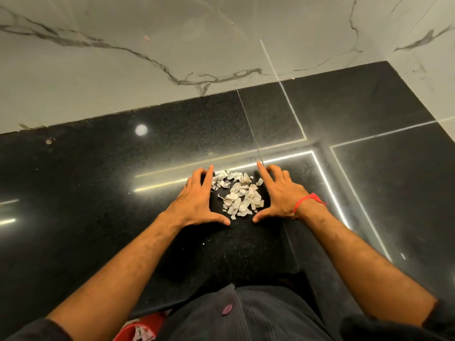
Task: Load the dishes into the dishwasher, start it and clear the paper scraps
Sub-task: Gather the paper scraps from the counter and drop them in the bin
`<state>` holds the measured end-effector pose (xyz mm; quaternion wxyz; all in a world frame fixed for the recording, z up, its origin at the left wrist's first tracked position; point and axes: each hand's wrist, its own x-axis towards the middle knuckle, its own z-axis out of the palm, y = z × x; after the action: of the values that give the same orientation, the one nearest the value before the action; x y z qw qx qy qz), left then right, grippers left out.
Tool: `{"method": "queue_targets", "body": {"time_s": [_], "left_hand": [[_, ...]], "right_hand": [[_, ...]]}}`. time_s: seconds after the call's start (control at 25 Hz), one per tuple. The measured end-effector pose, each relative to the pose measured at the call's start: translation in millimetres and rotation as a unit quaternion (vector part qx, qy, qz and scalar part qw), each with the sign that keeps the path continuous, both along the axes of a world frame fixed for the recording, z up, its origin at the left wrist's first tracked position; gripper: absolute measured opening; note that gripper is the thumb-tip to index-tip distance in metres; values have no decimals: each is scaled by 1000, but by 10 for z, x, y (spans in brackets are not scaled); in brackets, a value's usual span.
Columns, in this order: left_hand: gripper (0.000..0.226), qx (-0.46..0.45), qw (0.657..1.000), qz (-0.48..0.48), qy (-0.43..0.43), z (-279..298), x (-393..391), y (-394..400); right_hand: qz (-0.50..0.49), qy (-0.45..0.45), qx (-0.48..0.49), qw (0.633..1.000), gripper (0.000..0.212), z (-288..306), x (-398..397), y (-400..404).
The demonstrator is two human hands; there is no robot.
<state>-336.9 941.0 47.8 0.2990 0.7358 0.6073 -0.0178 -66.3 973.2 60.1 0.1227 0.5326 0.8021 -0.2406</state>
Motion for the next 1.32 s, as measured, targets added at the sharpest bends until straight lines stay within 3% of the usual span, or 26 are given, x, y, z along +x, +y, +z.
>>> {"method": "queue_targets", "body": {"time_s": [0.16, 0.4, 0.6, 0.76, 0.96, 1.32], "left_hand": [[146, -16, 1000, -3, -22, 45, 259, 83], [108, 14, 999, 6, -45, 20, 321, -51], [57, 45, 993, 67, -83, -18, 389, -71], [32, 100, 985, 114, -86, -51, 516, -101], [20, 98, 983, 133, -77, 38, 560, -55], [10, 151, 957, 231, -90, 405, 130, -608]], "right_hand": [[55, 16, -12, 998, 144, -56, -386, -6], [22, 109, -31, 993, 110, -110, -411, 85], [31, 123, -17, 992, 84, -102, -507, 137], [6, 139, 1, 990, 52, -194, -593, 109], [3, 133, 20, 991, 32, -174, -635, 169], [105, 216, 18, 970, 24, 93, -1124, -21]]}}
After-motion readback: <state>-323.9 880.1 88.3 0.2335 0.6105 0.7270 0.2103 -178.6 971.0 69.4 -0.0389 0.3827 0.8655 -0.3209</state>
